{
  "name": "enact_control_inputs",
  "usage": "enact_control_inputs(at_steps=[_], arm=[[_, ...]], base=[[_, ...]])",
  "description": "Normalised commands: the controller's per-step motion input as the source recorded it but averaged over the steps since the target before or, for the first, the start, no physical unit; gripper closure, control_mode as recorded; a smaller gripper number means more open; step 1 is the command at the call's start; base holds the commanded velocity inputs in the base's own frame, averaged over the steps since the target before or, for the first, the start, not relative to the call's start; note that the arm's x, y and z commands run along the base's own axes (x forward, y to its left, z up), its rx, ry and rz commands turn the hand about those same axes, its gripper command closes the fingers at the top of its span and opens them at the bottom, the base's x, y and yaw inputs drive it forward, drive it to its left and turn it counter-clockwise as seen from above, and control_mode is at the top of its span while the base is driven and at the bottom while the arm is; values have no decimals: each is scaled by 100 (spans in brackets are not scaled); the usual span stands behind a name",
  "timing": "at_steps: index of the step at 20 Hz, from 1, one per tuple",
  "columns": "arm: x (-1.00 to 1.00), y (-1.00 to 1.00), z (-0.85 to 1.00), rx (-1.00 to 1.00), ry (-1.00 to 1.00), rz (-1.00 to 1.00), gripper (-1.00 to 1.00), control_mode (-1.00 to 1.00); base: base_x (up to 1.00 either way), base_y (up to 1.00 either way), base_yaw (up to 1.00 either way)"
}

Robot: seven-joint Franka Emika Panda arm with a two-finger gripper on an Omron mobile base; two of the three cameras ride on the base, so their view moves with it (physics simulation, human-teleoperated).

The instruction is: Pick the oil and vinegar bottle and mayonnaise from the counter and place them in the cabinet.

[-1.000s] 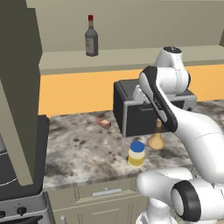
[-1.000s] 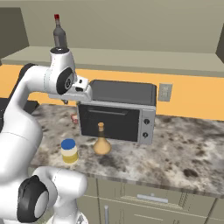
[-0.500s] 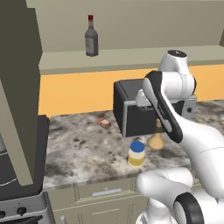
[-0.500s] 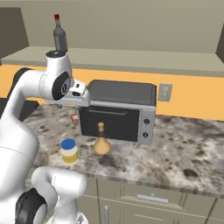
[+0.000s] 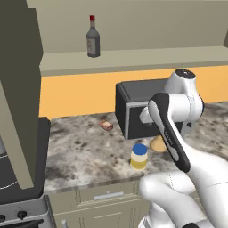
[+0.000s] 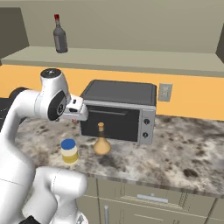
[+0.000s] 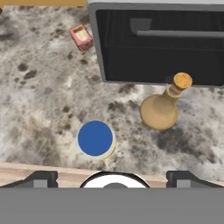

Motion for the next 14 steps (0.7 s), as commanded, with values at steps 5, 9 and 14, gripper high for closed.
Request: enact_control_inputs(at_steps=[5, 9, 14], arm=[[-17, 7, -39, 0, 0, 0, -100, -100], [-20, 10, -31, 0, 0, 0, -100, -100], [-24, 14, -31, 0, 0, 0, -100, -100]], base=[[0, 0, 0], [0, 0, 0], [0, 0, 0]])
